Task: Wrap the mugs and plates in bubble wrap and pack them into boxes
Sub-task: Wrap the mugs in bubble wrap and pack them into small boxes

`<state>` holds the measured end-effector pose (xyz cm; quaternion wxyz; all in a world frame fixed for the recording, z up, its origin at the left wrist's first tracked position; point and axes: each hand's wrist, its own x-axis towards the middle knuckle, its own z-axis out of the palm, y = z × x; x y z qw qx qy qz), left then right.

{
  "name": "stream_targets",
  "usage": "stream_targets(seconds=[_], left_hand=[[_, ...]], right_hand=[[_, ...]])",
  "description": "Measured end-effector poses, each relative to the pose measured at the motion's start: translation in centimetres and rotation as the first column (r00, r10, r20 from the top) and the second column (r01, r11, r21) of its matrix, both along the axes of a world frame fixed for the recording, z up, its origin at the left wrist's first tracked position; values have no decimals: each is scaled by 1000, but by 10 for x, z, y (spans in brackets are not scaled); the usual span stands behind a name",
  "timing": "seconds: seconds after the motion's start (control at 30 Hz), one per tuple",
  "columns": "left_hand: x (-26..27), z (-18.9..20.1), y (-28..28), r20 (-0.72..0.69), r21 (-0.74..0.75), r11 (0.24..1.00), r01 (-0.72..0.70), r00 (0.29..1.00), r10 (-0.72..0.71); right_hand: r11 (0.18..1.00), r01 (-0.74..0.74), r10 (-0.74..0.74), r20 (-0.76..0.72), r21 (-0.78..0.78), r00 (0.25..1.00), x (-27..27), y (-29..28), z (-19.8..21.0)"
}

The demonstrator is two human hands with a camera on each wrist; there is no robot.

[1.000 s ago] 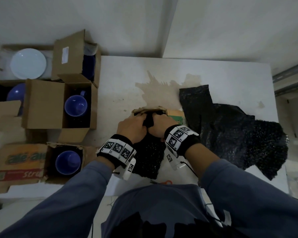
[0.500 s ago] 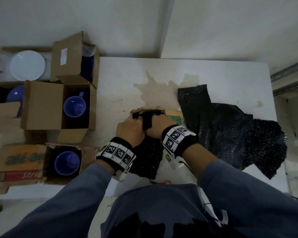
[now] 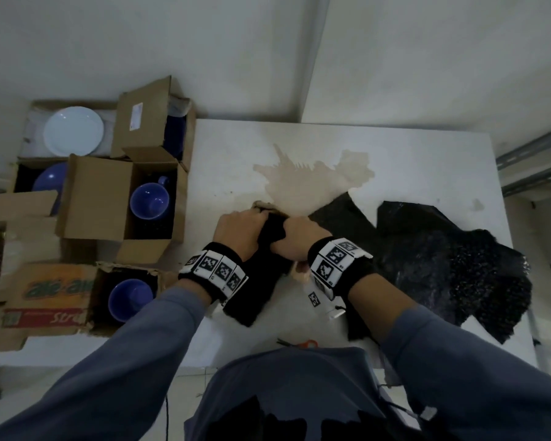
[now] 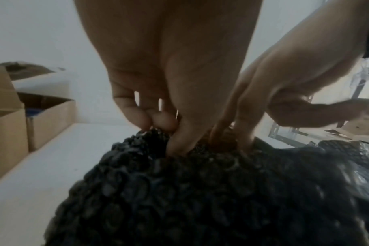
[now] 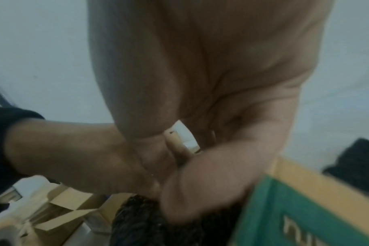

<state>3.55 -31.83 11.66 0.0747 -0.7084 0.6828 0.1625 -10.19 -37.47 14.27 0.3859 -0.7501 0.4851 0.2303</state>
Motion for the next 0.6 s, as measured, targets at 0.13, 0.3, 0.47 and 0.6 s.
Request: stream_targets(seconds=[0.13, 0.3, 0.47, 0.6], left_hand=[[-11, 1, 27, -206, -226, 972, -68, 978, 21], [-26, -9, 57, -278, -52, 999, 1, 961, -15], [-26, -10, 58, -249, -71, 997, -18, 968, -1], [-40, -9, 57, -273, -57, 997, -44, 962, 27]], right_hand=[[910, 29, 12, 95, -414, 995, -15, -11, 7], [969, 12, 6, 72, -246, 997, -43, -25, -17], [963, 235, -205, 209, -129, 956, -83, -22, -42], [998, -14, 8, -98, -65, 995, -123, -5, -69]])
